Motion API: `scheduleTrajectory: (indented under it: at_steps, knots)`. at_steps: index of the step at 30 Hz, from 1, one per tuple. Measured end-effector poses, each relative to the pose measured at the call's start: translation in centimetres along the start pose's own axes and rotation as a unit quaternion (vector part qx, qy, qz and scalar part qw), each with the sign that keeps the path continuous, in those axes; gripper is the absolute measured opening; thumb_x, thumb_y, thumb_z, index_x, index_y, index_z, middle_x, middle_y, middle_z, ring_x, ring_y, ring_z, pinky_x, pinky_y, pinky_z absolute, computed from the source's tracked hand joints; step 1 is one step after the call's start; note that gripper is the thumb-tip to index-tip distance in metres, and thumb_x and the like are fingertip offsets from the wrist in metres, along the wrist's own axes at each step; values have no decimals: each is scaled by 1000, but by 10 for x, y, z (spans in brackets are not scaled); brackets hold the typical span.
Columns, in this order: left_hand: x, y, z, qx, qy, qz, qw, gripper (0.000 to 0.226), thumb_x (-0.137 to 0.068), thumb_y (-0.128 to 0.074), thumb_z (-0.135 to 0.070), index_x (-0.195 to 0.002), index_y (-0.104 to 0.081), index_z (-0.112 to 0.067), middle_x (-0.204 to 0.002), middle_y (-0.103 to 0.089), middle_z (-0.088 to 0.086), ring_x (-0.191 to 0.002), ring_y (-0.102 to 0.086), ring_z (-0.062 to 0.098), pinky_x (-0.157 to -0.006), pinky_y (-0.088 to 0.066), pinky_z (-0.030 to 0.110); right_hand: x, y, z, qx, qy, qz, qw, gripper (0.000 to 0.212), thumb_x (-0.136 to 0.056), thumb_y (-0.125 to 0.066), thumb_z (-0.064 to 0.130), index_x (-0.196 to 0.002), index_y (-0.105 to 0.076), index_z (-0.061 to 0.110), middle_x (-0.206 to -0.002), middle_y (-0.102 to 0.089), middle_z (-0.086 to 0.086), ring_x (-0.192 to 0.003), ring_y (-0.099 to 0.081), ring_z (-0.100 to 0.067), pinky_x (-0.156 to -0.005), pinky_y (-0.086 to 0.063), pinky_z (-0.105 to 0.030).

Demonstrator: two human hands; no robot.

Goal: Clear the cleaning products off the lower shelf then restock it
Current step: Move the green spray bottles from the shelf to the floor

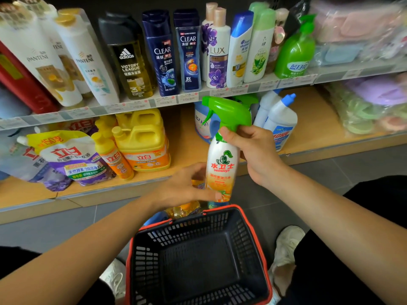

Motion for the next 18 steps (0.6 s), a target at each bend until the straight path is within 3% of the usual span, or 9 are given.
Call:
scheduleTrajectory:
  at_steps: [3, 7, 11, 15, 18]
  knots:
    - [-3, -8, 6, 20, 8, -4, 1000, 85, -60, -92, -48, -132, -50, -33, -118, -69, -14, -110, -64, -1, -98, -54, 31, 0, 3, 2, -22, -17, -5, 1000, 2, -86, -78, 18, -87, -79, 19, -91, -79, -3, -75, -74, -13, -56, -52, -21]
    - [-6, -7, 6, 51, 6, -29, 998, 54, -70, -91, -30, -117, -63, -27, -107, -74, -9, -100, -69, 5, -91, -58, 32, -3, 6, 0, -47, -42, -3, 998, 5, -90, -73, 23, -90, -77, 20, -93, -78, -1, -80, -73, -13, -59, -55, -26]
    - [-3, -6, 6, 167, 15, -48, 985, 67, -58, -93, -34, -116, -63, -20, -113, -71, 3, -98, -74, 18, -86, -61, 37, -10, 6, 5, -63, -49, -1, 997, 18, -96, -64, 31, -107, -71, 18, -104, -76, -1, -91, -72, -12, -72, -58, -30]
    - [1, 9, 6, 247, 14, -113, 962, 72, -51, -90, -33, -114, -61, -14, -118, -67, 13, -100, -72, 30, -84, -62, 45, -10, 1, 9, 108, -44, 80, 990, 18, -96, -67, 28, -113, -65, 22, -110, -74, 6, -100, -70, -10, -83, -60, -34]
    - [5, 33, 8, 237, 14, -190, 953, 72, -50, -90, -34, -116, -64, -17, -116, -67, 14, -101, -71, 33, -87, -60, 55, -9, 12, 9, 262, -54, 38, 963, 29, -92, -71, 35, -110, -67, 13, -104, -76, -3, -88, -75, -16, -83, -62, -43]
Point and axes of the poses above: each hand's wrist, its own x-axis away from the middle knuckle, its own y-axis out of the back of the hand, z = x × y, the point moved 7 cm from there along -x, towards the middle knuckle
